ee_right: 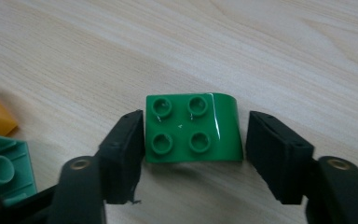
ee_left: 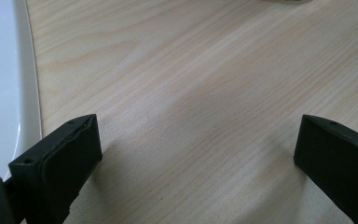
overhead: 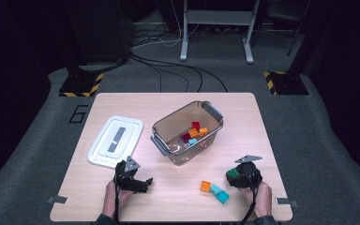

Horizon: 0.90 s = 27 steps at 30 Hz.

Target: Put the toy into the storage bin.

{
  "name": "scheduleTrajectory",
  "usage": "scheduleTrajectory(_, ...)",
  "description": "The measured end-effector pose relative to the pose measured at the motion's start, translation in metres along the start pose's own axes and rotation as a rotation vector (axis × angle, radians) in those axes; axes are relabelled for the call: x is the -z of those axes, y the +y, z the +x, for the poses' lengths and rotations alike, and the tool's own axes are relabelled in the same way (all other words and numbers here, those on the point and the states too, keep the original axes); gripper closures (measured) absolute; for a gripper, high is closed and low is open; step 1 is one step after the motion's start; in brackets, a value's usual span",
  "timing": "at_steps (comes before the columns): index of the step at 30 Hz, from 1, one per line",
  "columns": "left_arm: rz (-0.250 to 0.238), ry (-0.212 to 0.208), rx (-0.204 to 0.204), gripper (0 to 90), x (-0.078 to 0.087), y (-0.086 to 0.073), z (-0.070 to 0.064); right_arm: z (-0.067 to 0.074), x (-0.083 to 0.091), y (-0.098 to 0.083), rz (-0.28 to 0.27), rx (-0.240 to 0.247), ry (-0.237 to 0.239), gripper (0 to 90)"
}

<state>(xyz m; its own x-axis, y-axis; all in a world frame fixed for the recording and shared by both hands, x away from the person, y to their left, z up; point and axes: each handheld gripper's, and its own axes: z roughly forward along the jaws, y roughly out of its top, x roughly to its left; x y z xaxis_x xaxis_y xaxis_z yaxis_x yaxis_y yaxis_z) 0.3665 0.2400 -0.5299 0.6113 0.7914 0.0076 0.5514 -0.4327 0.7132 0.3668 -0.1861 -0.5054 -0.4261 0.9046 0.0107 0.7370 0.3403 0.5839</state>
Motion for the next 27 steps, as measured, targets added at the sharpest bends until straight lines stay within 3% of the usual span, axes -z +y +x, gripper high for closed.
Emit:
scheduleTrajectory(4, -0.002, 0.0, 0.0, 0.5, -0.0001, -0.0001, -0.0001, 0.0018, -0.0019, 0.0028, -0.002, 0.018, -0.001, 41.6)
scheduleTrajectory(13, 0.001, 0.001, -0.004, 0.5, 0.0001, 0.0001, 0.0004, 0.0017, -0.0011, 0.0021, -0.012, 0.006, -0.002, 42.7)
scheduleTrajectory(20, 0.001, 0.001, -0.004, 0.5, 0.0001, 0.0001, 0.0004, -0.0008, 0.0063, 0.0053, -0.052, 0.0, 0.011, 44.9)
scheduleTrajectory(27, 0.001, 0.0, -0.003, 0.5, 0.0001, 0.0001, 0.0002, 0.0003, -0.0003, 0.0056, -0.023, 0.008, 0.009, 42.7)
